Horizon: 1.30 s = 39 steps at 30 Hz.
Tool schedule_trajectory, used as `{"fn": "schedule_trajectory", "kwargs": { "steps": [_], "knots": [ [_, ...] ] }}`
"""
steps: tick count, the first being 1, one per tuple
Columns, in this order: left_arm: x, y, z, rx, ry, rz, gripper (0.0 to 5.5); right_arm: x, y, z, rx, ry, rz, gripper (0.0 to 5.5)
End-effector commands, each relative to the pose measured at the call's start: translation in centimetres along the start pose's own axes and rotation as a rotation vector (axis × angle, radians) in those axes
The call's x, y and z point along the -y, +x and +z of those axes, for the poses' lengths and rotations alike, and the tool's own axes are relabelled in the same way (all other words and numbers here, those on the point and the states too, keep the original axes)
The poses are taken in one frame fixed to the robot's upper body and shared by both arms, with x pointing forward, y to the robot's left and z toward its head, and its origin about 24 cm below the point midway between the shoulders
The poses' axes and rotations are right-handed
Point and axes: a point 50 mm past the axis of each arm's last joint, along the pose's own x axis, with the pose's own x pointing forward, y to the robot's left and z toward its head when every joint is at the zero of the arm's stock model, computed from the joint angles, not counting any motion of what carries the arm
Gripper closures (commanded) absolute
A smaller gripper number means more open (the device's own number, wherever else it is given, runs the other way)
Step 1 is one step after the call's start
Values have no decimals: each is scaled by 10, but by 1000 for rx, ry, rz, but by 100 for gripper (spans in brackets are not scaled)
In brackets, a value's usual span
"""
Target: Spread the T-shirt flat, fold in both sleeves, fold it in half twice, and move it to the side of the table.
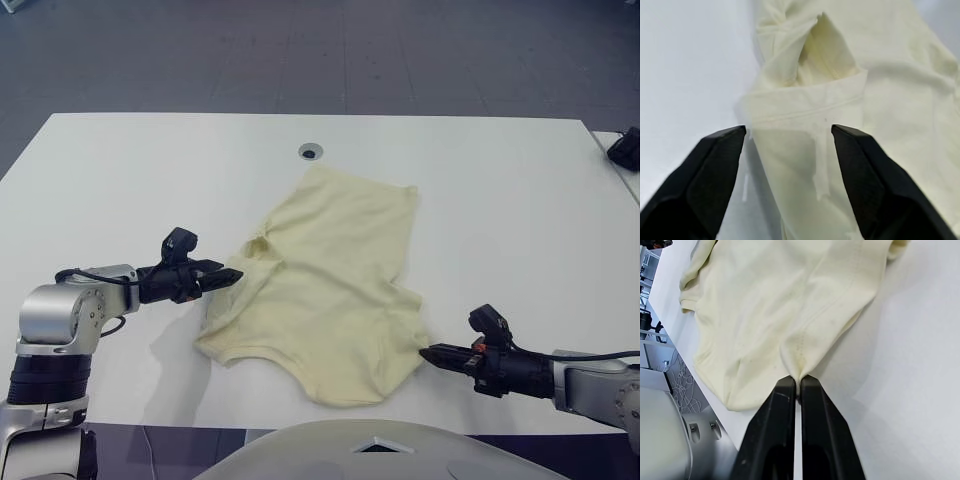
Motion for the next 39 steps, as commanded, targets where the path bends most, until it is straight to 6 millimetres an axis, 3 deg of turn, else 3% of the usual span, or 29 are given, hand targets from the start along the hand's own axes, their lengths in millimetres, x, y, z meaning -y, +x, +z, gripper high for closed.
{"fn": "schedule_trajectory", "kwargs": {
  "steps": [1,7,15,20,29,33,35,39],
  "knots": [
    [-1,5,-5,-27,-3,-4,318,-4,-4,1,7,-16,-5,550],
    [1,-1,-7,0,-13,17,405,-1,-6,9,-1,-35,0,550],
    [13,-17,15,75,39,5,546,0,-4,5,10,-21,-8,550],
    [28,-16,18,76,68,-59,546,0,-2,5,24,-20,-9,550],
    [62,3,-2,-3,75,-214,546,0,0,6,36,-24,-11,550],
    [58,14,-10,-28,39,-150,546,1,0,7,37,-26,-14,550],
    [54,14,-7,-14,27,-115,519,1,-1,7,39,-26,-16,550],
    [53,-2,20,123,24,-159,449,1,-2,6,41,-25,-17,550]
  ]
}}
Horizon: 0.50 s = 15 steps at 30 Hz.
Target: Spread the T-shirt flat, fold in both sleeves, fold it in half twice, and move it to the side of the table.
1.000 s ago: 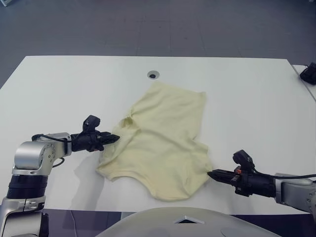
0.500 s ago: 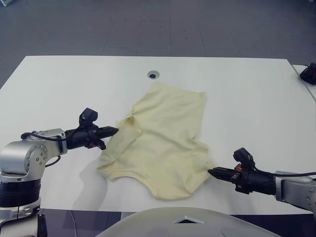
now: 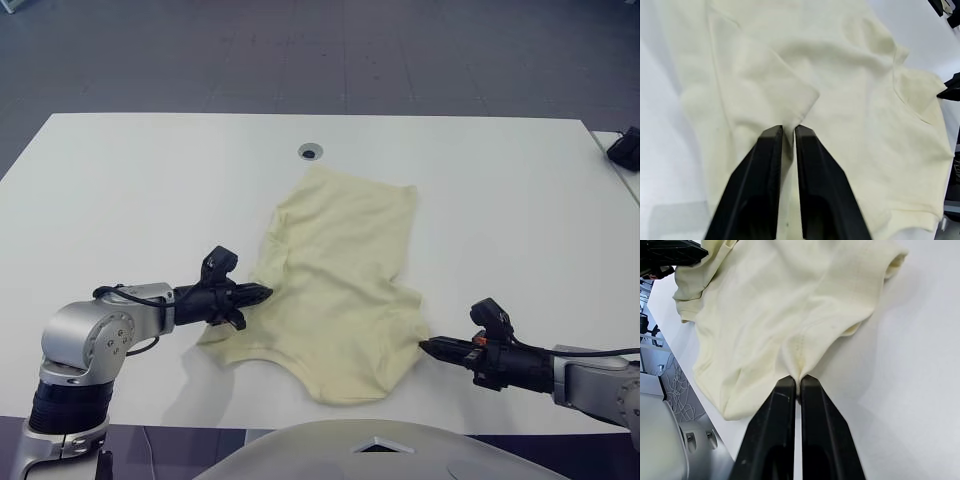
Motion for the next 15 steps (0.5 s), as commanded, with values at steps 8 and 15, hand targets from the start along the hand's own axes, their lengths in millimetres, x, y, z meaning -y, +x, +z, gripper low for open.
{"fn": "schedule_trajectory", "kwargs": {
  "steps": [8,15],
  "knots": [
    [1,-51,63,315,38,-29,320,-6,-6,10,42,-20,47,550],
    [-19,-58,62,340,-20,110,206,-33,-7,41,139,-96,234,550]
  ]
}}
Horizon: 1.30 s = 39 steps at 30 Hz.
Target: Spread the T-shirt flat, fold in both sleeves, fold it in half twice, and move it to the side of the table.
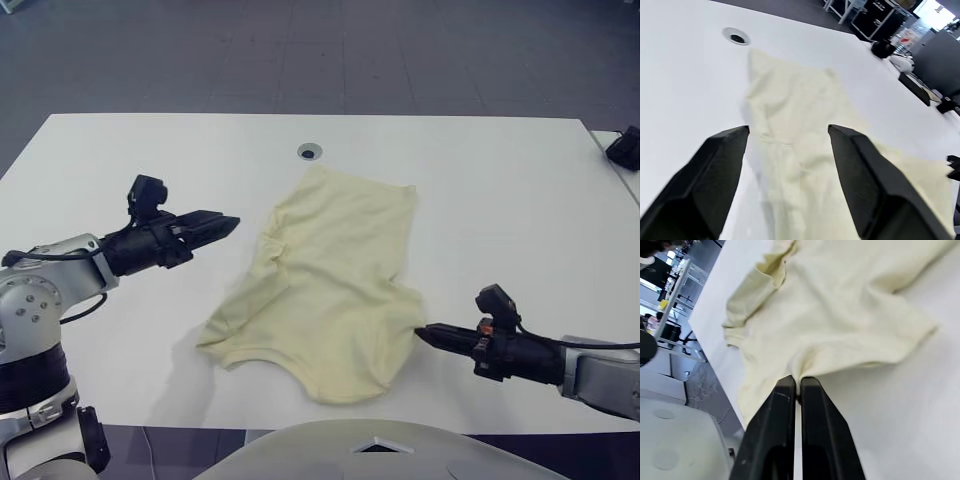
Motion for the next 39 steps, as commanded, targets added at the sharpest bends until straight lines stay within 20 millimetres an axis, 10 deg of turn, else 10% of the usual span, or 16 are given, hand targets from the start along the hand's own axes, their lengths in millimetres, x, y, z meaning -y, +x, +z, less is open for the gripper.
{"fn": "schedule_trajectory", "kwargs": {
  "steps": [1,11,25,32,39],
  "knots": [
    [2,2,2,3,14,12,189,-5,11,9,-7,-19,37,550],
    [3,16,4,-23,17,-12,12,7,74,16,-28,16,62,550],
    [3,24,4,-39,7,-15,10,15,120,8,-103,47,3,477],
    [1,27,3,-44,3,-2,10,8,111,19,-17,49,19,372],
    [-2,24,1,-31,-10,23,10,3,58,17,5,-6,-41,256]
  ]
}}
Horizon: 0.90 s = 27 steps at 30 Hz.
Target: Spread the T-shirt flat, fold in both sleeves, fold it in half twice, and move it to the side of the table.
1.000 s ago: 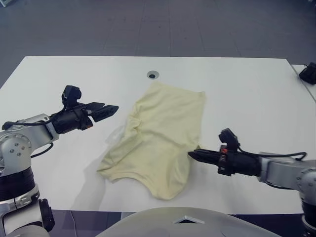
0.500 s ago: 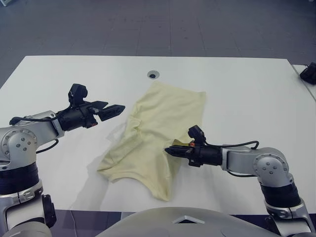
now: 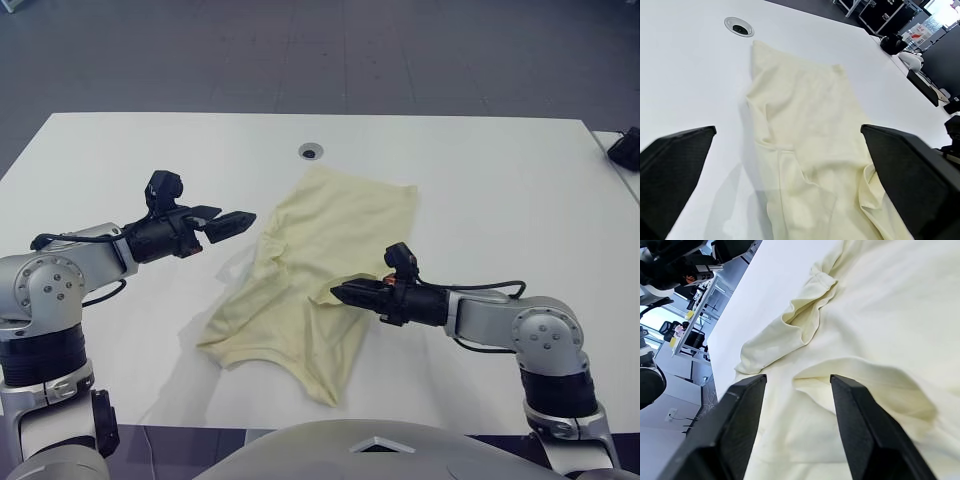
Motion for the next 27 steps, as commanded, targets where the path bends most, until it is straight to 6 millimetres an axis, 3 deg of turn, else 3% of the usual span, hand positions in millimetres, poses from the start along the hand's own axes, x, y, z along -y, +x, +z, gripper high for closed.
{"fn": "schedule_trajectory", "kwargs": {
  "steps": [1,6,16,23,25,27],
  "knots": [
    [-2,-2,0,12,0,24,10,-2,-34,-6,-34,-37,-60,244],
    [-6,-7,-7,18,-14,61,10,6,-49,-7,-122,-65,-115,168],
    [-9,-2,-6,-6,3,73,10,21,-6,16,-80,-117,-92,13],
    [-10,1,-5,-5,6,73,10,28,13,16,-60,-126,-140,11],
    [-11,0,-5,-8,9,77,10,31,7,20,-52,-288,-257,11],
    [-12,-2,-6,-9,7,87,10,18,1,16,-72,-553,-277,11]
  ]
}}
